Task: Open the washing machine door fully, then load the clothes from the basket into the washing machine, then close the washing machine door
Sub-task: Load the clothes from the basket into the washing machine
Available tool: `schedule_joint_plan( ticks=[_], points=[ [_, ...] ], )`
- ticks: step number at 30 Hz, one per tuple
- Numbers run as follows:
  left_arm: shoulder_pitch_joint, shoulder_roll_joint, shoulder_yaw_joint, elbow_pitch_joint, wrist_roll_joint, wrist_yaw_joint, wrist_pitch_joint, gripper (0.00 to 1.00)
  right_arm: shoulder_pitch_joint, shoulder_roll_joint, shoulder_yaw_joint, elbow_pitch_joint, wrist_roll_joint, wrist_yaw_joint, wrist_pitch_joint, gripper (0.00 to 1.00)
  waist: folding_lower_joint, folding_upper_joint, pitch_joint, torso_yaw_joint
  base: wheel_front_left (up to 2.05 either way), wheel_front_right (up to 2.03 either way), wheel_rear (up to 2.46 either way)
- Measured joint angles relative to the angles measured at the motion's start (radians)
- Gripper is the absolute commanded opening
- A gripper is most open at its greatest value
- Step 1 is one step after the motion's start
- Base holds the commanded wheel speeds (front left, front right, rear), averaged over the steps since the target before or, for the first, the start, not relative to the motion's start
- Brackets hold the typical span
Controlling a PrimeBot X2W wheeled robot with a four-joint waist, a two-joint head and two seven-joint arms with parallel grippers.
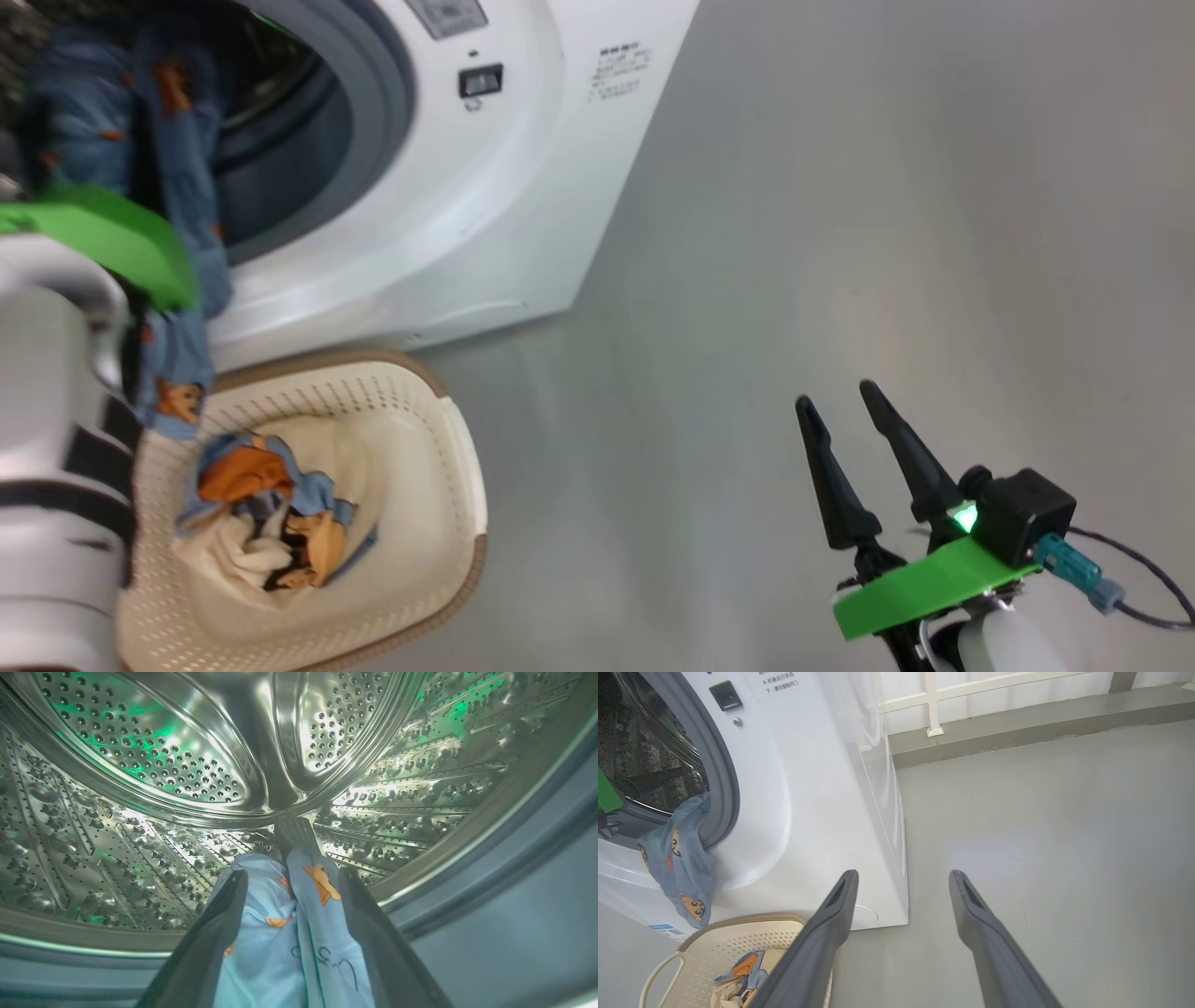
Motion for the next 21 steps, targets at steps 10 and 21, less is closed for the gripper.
schedule_joint_plan(
  ticks=[10, 21],
  points=[
    [0.101, -0.077, 0.007, -0.049, -0.031, 0.018, 0.0, 1.0, 0.042, -0.001, -0.031, 0.01, -0.021, 0.0, 0.0, 1.0, 0.0001, 0.0, -0.091, 0.07, 0.0, 0.0, 0.0],
    [0.329, -0.15, 0.006, -0.263, -0.061, 0.017, 0.0, 1.0, 0.053, -0.002, -0.095, -0.003, -0.068, 0.0, 0.0, 1.0, 0.0001, 0.0, -0.116, 0.178, 0.0, 0.0, 0.0]
  ],
)
